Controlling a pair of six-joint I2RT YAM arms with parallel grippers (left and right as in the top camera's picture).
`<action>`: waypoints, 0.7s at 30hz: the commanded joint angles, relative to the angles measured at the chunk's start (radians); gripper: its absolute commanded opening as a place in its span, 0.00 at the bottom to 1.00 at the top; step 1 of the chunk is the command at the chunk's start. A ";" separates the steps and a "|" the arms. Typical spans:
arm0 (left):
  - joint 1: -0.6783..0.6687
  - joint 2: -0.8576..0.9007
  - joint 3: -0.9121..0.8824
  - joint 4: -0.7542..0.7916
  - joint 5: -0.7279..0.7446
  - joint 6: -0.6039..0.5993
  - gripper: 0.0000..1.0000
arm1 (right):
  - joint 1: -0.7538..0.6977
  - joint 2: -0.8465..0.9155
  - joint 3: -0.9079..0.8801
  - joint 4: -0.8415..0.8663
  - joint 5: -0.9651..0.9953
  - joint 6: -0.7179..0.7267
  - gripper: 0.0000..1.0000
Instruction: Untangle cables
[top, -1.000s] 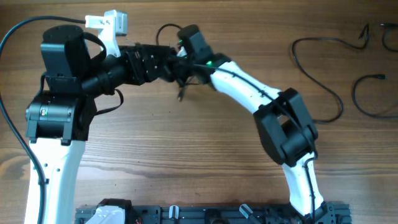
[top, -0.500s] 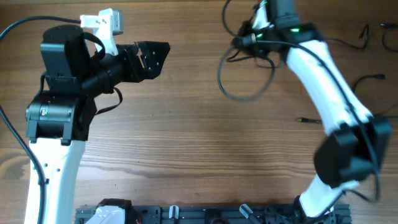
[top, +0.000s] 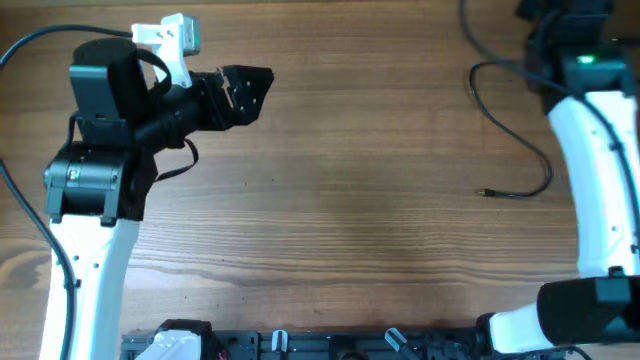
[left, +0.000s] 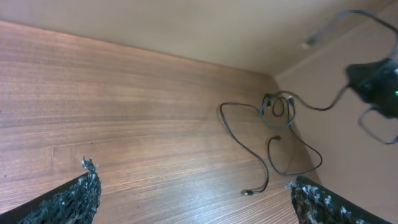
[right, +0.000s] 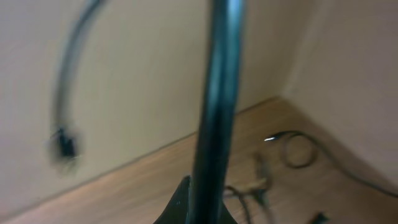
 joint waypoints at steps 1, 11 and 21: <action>-0.003 0.031 0.008 -0.001 -0.005 0.003 1.00 | -0.135 0.000 0.055 0.037 0.060 0.051 0.04; -0.003 0.048 0.008 -0.001 -0.001 -0.018 1.00 | -0.472 0.139 0.054 0.057 -0.205 0.152 0.04; -0.003 0.048 0.008 -0.012 -0.002 -0.018 1.00 | -0.479 0.230 0.054 -0.001 -0.293 0.254 1.00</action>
